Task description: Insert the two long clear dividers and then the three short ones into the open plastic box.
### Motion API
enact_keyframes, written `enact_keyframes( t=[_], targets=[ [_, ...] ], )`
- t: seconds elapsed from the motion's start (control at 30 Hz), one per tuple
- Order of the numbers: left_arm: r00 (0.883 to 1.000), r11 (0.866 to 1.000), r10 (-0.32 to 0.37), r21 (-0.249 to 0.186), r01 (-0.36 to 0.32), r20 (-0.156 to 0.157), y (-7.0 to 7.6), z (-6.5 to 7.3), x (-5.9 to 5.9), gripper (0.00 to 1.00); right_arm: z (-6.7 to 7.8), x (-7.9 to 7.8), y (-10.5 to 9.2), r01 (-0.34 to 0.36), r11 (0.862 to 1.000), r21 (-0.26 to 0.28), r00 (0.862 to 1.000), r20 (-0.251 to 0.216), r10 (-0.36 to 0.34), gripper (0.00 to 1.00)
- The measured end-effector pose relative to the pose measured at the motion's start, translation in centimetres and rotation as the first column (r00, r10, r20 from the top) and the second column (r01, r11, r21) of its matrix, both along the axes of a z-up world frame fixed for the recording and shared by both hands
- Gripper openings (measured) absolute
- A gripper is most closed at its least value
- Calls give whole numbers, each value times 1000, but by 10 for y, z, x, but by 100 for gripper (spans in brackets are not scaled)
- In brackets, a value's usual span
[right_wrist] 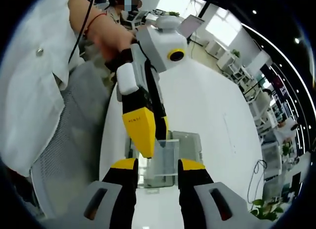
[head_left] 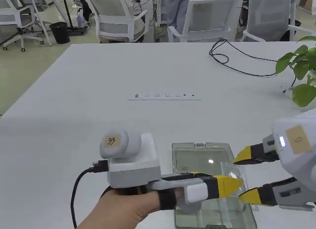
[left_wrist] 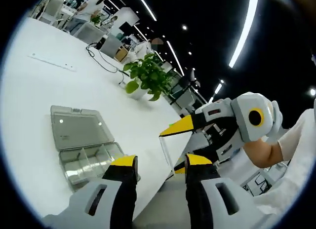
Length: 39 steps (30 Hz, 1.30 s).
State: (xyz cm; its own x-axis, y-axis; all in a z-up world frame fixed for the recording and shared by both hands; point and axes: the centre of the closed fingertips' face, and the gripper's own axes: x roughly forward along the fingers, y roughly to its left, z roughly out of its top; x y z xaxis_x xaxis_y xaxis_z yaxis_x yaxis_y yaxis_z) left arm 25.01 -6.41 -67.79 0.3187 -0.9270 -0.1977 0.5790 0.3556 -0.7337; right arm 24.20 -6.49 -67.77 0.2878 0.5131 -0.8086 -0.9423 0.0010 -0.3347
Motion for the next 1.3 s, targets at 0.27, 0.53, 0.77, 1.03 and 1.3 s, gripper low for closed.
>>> enact_keyframes(
  t=[0.27,0.53,0.77,1.03,1.3],
  targets=[
    [999,1000,-10,-28,9,-38,-4,2,-3,10,3,-1,4,-4,1000,-4,1000,6,4,33],
    [998,999,-20,-40,17,-59,-7,2,-5,0,1,-1,4,-3,1000,-15,1000,6,3,33],
    [996,998,-5,-56,0,-91,-6,1,-5,0,1,-1,4,-10,1000,-14,1000,11,10,33],
    [998,999,-17,-39,15,-56,-4,-2,-4,0,12,4,8,9,999,49,1000,-12,-9,36],
    [965,985,-170,66,160,200,-3,2,-20,0,35,-1,4,29,980,198,975,-223,16,24]
  ],
)
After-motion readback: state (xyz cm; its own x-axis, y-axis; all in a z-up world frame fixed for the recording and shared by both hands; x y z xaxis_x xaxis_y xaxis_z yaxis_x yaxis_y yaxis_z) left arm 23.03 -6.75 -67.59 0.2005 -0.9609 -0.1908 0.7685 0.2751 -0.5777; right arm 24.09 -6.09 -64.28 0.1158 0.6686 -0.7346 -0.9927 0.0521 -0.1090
